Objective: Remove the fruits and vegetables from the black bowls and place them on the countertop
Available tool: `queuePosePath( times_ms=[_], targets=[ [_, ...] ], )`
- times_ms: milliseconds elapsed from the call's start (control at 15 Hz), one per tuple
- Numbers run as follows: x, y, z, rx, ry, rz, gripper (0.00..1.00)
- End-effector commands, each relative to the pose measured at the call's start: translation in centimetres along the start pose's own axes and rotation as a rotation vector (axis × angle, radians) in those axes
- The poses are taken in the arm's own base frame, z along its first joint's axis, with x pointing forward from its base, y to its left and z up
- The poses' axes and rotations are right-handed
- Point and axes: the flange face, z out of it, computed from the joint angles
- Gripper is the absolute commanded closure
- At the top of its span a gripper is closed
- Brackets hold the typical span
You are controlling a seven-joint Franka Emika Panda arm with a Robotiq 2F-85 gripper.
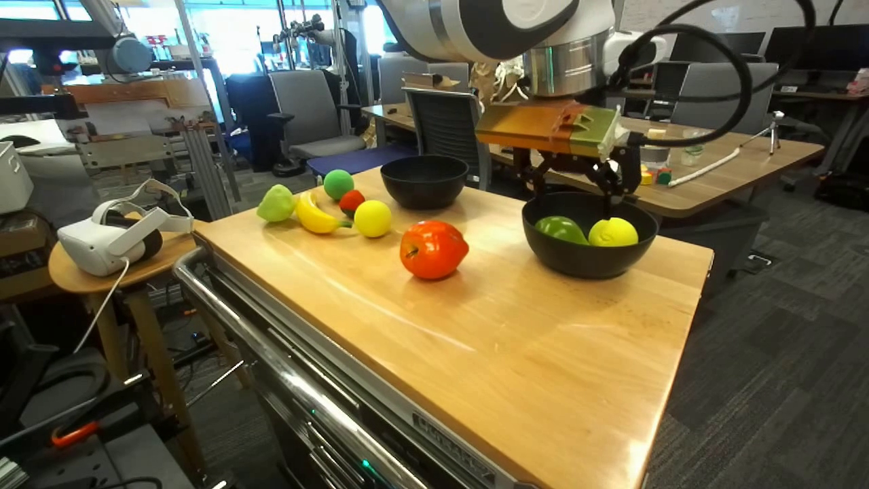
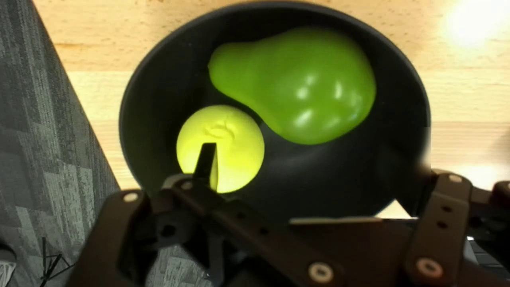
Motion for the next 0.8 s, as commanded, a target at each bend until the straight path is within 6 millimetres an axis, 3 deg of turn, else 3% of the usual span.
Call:
queuePosePath(
  times_ms=[0,333,400,467,733],
  targets=[
    [0.2,0.9,2.3,0.015,-0.033,0.028,0.0],
    [-0.3,1.3,4.7,0.02,-0.07,0.045,0.0],
    [-0.2,1.4,4.6,0.023,-0.073,0.05,0.08],
    [-0.2,1.4,4.5,0.025,-0.077,0.054,0.26],
    [0.5,1.5,3.0,0.02,-0.076,0.07,0.47]
  ],
)
